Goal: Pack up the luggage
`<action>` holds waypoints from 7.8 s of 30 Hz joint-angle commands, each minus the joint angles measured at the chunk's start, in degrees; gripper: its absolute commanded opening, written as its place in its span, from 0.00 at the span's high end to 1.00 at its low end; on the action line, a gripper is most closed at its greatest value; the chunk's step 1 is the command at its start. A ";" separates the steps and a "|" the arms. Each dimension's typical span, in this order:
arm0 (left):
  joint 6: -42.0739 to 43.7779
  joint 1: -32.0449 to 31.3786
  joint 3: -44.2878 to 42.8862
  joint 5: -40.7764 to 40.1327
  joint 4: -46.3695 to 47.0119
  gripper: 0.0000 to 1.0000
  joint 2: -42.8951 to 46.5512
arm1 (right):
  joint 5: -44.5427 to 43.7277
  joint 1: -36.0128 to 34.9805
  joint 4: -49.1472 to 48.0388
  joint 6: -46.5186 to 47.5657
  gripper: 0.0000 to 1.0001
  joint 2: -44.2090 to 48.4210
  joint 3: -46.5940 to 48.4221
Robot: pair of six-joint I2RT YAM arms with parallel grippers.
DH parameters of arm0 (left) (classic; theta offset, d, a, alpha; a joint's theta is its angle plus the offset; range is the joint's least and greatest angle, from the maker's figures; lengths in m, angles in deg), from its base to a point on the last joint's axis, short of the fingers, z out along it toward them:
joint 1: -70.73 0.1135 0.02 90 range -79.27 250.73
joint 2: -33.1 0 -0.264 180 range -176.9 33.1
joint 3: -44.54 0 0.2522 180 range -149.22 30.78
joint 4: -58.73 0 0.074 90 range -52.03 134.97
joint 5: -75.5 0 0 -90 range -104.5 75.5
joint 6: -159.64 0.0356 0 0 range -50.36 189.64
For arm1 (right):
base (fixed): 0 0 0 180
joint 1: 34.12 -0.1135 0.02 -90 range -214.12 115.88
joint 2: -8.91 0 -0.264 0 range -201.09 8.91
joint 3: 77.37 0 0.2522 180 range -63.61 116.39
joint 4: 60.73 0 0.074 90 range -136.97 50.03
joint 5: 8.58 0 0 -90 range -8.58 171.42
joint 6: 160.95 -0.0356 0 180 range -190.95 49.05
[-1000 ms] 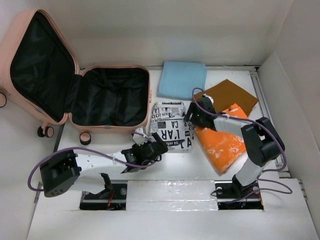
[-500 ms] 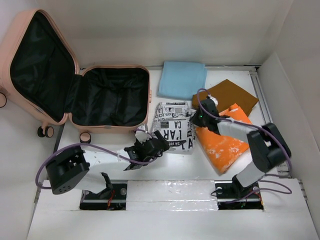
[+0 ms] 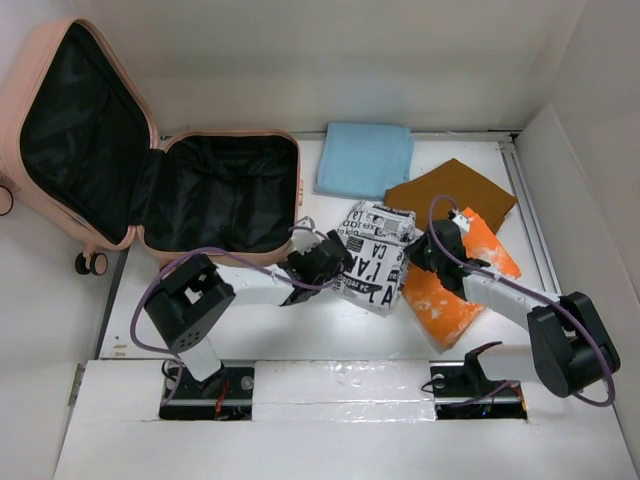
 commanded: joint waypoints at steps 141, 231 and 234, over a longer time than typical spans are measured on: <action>15.02 -11.57 -23.62 24.25 -0.49 0.27 -14.77 | -1.44 -5.60 19.59 9.82 0.46 44.99 15.56; 44.46 31.04 -49.88 25.56 -25.87 1.00 3.76 | 5.34 -6.65 5.88 9.29 0.34 34.45 5.89; 43.22 41.23 -50.60 30.85 -27.71 1.00 3.76 | 5.34 -6.65 5.88 9.81 0.34 35.06 4.75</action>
